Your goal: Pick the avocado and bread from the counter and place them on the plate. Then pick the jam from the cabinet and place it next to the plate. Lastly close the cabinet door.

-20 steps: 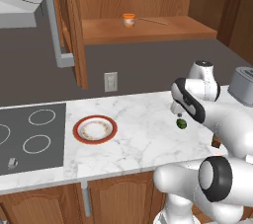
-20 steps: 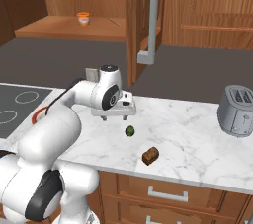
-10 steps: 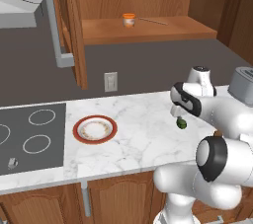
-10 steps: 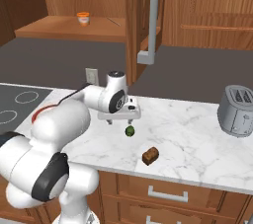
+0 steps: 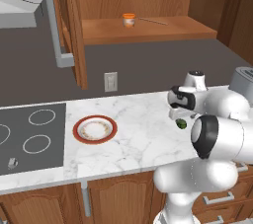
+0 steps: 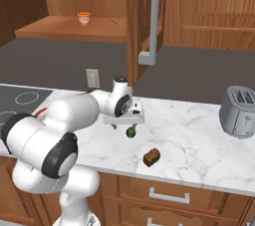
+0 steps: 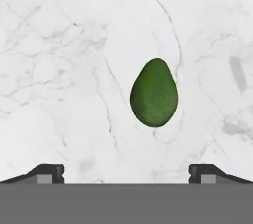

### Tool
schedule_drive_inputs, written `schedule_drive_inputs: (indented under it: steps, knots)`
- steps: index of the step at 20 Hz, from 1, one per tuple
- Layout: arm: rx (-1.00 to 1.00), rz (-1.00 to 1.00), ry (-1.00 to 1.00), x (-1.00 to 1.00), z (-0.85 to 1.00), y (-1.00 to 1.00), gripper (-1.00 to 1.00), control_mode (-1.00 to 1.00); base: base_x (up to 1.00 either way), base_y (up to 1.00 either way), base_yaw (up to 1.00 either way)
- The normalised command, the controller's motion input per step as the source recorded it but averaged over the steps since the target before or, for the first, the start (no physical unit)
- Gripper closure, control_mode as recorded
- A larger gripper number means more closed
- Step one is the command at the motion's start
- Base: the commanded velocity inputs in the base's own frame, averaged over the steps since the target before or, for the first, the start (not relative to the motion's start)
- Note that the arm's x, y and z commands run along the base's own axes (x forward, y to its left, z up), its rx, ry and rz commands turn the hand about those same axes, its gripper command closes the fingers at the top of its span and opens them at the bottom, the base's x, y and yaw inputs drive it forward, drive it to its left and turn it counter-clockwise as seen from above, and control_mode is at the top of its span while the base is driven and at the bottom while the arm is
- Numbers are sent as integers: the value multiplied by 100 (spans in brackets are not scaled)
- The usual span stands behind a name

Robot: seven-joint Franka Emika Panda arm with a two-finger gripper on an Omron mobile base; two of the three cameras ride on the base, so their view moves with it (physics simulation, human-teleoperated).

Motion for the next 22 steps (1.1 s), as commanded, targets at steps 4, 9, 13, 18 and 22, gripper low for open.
schedule_drive_inputs:
  steps: [4, 9, 13, 18, 22]
  knots:
    - [0, 0, 5, 29, -32, -7, -100, -100, 0, 0, 0]
    - [0, 0, 4, 32, -28, -7, -100, -100, 0, 0, 0]
    - [0, 0, 3, 33, -22, -10, -100, -100, 0, 0, 0]
    - [0, 0, 2, 31, -25, -11, -100, -100, 0, 0, 0]
    - [0, 0, 4, 8, -32, -4, -100, -100, 0, 0, 0]
